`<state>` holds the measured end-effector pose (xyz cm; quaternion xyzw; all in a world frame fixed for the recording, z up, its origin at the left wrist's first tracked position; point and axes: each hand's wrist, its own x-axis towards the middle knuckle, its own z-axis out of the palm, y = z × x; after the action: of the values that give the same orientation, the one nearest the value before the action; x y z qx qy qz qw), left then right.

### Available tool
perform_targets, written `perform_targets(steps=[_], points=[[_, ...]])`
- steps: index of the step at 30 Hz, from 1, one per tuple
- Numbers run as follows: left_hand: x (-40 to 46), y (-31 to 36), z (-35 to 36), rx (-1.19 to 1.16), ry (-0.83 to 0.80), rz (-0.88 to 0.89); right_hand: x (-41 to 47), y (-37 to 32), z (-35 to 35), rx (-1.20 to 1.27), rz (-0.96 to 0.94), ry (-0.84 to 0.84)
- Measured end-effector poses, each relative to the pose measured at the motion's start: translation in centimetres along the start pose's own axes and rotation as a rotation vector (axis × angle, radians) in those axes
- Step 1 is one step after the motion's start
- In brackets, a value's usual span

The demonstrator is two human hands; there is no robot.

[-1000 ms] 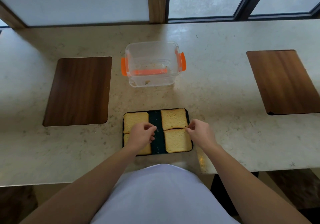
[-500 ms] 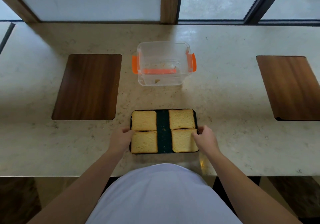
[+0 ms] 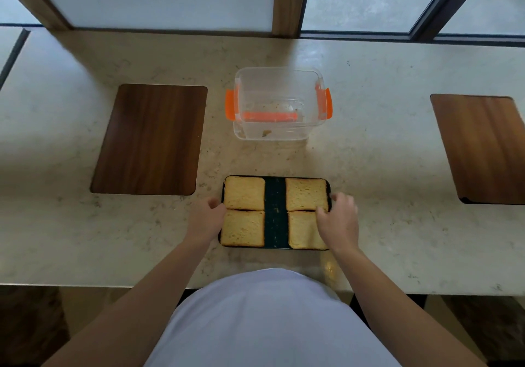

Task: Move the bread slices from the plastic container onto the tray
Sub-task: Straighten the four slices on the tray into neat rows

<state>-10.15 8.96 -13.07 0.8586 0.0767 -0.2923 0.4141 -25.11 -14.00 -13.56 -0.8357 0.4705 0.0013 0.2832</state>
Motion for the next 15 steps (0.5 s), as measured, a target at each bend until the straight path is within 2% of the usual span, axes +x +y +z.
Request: perform_targets(steps=[1, 3, 6, 8, 15], points=[[0.0, 0.2, 0.1, 0.0, 0.003, 0.039, -0.2, -1.2, 0.3, 0.044, -0.074, 0.012], [0.1, 0.8, 0.4, 0.039, -0.023, 0.084, -0.5, -3.7, 1.3, 0.174, -0.148, -0.086], [0.2, 2.1, 0.8, 0.116, -0.05, 0.059, -0.3, -7.2, 3.1, 0.328, -0.053, -0.385], [0.4, 2.8, 1.1, 0.133, -0.089, 0.047, 0.1, -8.7, 4.3, 0.268, 0.008, -0.499], [1.3, 4.0, 1.6, 0.153, -0.106, 0.035, 1.0, -10.4, 5.8, 0.23, 0.116, -0.553]])
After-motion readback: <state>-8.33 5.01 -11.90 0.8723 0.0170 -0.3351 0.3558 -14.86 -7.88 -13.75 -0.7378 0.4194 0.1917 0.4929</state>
